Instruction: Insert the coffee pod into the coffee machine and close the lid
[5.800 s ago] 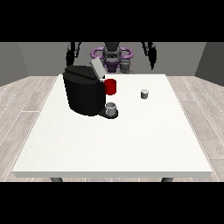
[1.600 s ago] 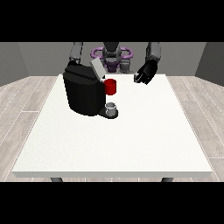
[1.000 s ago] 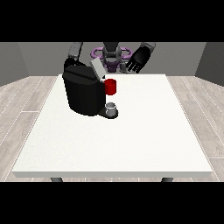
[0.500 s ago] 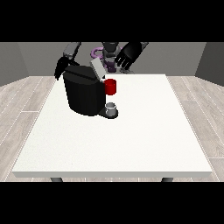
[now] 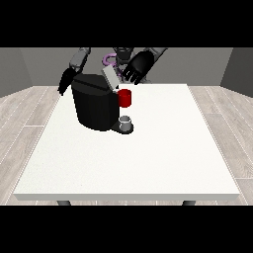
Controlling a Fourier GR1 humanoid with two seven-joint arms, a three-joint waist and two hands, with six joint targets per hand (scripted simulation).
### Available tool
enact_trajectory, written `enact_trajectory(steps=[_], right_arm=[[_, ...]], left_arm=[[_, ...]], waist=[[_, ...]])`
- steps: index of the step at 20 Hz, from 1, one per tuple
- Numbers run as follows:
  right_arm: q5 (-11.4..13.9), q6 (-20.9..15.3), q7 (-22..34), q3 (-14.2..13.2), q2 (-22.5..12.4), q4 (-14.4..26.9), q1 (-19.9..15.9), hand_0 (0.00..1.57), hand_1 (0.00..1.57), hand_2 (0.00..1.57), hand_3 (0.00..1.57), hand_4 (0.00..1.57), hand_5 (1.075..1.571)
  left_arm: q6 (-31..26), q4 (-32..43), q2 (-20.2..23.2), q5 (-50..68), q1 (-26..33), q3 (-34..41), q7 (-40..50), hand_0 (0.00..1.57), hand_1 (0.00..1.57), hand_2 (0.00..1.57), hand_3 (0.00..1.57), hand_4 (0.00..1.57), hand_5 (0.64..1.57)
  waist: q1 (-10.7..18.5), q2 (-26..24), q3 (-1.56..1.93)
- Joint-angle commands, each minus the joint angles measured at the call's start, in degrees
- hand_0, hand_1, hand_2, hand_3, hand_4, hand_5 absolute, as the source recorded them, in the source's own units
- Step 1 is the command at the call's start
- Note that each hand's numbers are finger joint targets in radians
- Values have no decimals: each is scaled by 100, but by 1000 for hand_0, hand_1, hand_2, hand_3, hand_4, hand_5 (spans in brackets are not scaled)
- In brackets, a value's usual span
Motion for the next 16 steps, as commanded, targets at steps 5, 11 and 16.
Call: enact_trajectory(steps=[5, 11, 16], right_arm=[[22, 36, -202, -17, -63, 66, -77, 0, 0, 0, 0, 161, 1571], [7, -104, 48, -121, -54, 103, -323, 0, 0, 0, 0, 0, 1571], [27, -157, 50, -34, 75, 32, -179, 0, 0, 0, 0, 165, 1571]], left_arm=[[8, 163, 114, -117, -262, -27, -33, 1188, 1188, 1258, 1219, 461, 1571], [-19, 284, -9, -103, -239, -41, -99, 1239, 1239, 1286, 1222, 429, 1571], [-282, 464, 262, -17, -345, 91, -241, 1187, 1187, 1230, 1196, 441, 1571]], waist=[[-93, 354, 1], [6, 306, 0], [-78, 300, -1]])
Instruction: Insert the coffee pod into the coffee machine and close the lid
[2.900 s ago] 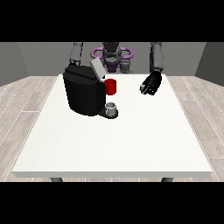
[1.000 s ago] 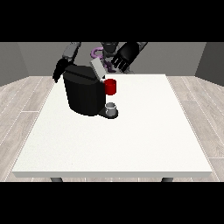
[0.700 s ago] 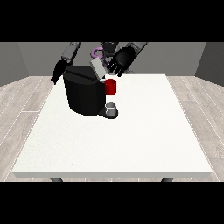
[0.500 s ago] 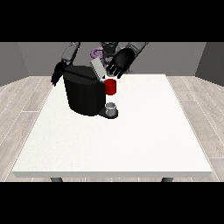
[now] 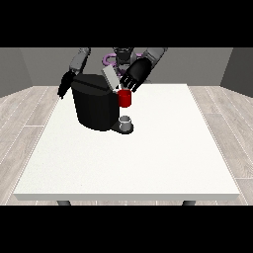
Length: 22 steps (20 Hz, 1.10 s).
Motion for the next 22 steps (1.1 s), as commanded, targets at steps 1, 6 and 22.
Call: enact_trajectory(steps=[1, 6, 22], right_arm=[[-60, 58, 241, -187, -229, 73, -306, 0, 0, 0, 0, 0, 1571], [-17, 31, 233, -6, -37, -56, -228, 0, 0, 0, 0, 0, 1571], [40, -68, 445, -37, -86, -214, -308, 0, 0, 0, 0, 0, 1571]], left_arm=[[-7, -4, -23, -16, -47, -35, -127, 1193, 1193, 1234, 1191, 434, 1571], [321, 114, -196, -107, -103, -15, 92, 1167, 1167, 1238, 1188, 412, 1571], [700, 130, 58, -451, -111, -202, -358, 1225, 1225, 1244, 1157, 0, 1571]], waist=[[97, 25, -1], [-120, 61, 0], [-134, 99, 0]])
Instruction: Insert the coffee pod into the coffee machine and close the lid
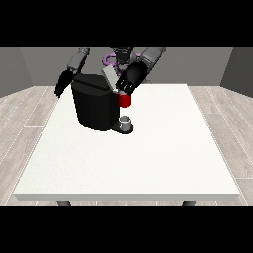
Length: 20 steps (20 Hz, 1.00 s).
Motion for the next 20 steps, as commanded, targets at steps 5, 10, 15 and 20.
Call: enact_trajectory(steps=[5, 10, 15, 20], right_arm=[[72, -86, 29, 91, 98, -70, 150, 0, 0, 0, 0, 0, 1571], [33, -203, -295, -19, 183, 240, -28, 0, 0, 0, 0, 0, 1571], [76, -42, -187, 80, 39, -60, 109, 0, 0, 0, 0, 0, 1571], [226, -211, -185, 184, 158, -33, -69, 0, 0, 0, 0, 71, 1571]], left_arm=[[280, -29, 201, -516, 211, -431, -429, 1173, 1173, 1194, 1066, 0, 1571], [183, 20, -47, -461, -156, -334, 1, 1096, 1096, 1127, 990, 0, 1571], [482, 129, 257, -333, -138, -27, -353, 1138, 1138, 1136, 963, 0, 1571], [623, 70, 156, -325, -230, -16, -498, 1247, 1247, 1210, 954, 0, 1571]], waist=[[40, 11, -3], [82, 221, 2], [-188, 336, -1], [-91, 415, -1]])
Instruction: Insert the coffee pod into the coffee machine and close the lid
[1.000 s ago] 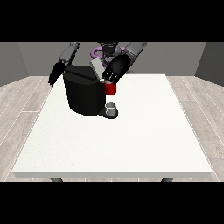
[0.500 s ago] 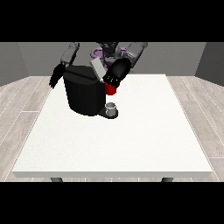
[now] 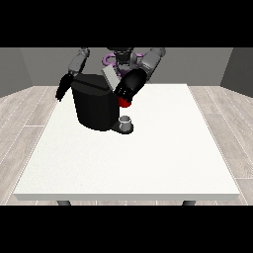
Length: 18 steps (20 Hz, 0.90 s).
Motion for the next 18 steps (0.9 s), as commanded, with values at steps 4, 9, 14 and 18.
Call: enact_trajectory(steps=[4, 9, 14, 18], right_arm=[[147, -95, 114, 126, 62, -84, 121, 0, 0, 0, 0, 215, 1571], [28, 16, 30, 27, -46, -202, -81, 0, 0, 0, 0, 112, 1571], [247, -17, 317, 156, -110, -198, -331, 0, 0, 0, 0, 147, 1571], [131, -94, 118, 4, -46, -48, 3, 0, 0, 0, 0, 0, 1571]], left_arm=[[307, 69, 32, -54, 62, 51, -237, 1232, 1232, 1211, 967, 0, 1571], [492, 21, 286, -238, 55, -41, -603, 1088, 1088, 1075, 800, 0, 1571], [695, -31, 198, -410, -182, -102, -381, 742, 742, 871, 653, 0, 1571], [672, -126, 158, -535, 97, -225, -349, 0, 0, 635, 508, 0, 1571]], waist=[[-89, -10, 0], [-140, 255, 0], [-163, 374, 1], [27, 79, 3]])
